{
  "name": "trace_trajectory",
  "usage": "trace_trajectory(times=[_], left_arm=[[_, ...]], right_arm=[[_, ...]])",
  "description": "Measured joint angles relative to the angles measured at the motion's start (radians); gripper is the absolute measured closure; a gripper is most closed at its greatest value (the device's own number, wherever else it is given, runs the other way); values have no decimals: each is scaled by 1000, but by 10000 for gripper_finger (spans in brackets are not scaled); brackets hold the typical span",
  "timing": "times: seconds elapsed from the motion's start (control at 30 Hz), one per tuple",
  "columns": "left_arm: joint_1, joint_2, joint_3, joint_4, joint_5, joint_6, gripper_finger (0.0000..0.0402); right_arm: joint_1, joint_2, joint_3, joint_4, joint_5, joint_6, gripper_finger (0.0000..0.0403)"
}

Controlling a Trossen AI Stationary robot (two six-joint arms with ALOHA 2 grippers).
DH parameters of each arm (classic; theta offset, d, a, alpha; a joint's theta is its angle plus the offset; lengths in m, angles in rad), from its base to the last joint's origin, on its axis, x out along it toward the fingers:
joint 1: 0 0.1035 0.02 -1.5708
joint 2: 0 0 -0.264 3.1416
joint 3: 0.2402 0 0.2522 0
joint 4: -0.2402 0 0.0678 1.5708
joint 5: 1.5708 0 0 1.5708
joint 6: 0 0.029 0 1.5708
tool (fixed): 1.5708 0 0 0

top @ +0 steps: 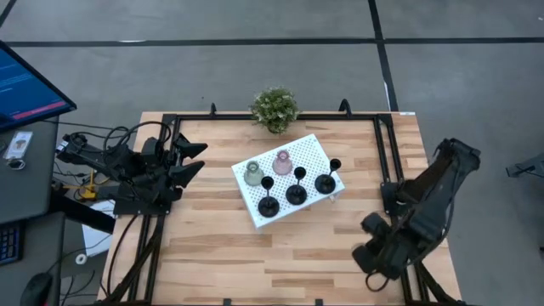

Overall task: Pick & Place candle stick holders
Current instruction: Put the green transparent candle holder on the shelf

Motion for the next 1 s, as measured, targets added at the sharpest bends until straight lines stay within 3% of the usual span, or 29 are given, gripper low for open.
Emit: trace_trajectory(times=[0.2, 0.33, 0.6, 0.83, 1.0], left_arm=[[0, 0, 0, 0, 0, -1, 128], [0, 0, 0, 0, 0, -4, 128], [0, 2, 0, 7, -4, -32, 128], [0, 2, 0, 7, -4, -34, 128], [0, 2, 0, 8, -36, -34, 128]], right_arm=[[-43, -113, 93, -68, 68, -58, 380], [-77, -194, 138, 3, 74, -152, 380], [-130, -321, 161, 377, 55, -421, 380], [-134, -344, 162, 841, 11, -748, 380], [-158, -329, 161, 939, 7, -882, 380]])
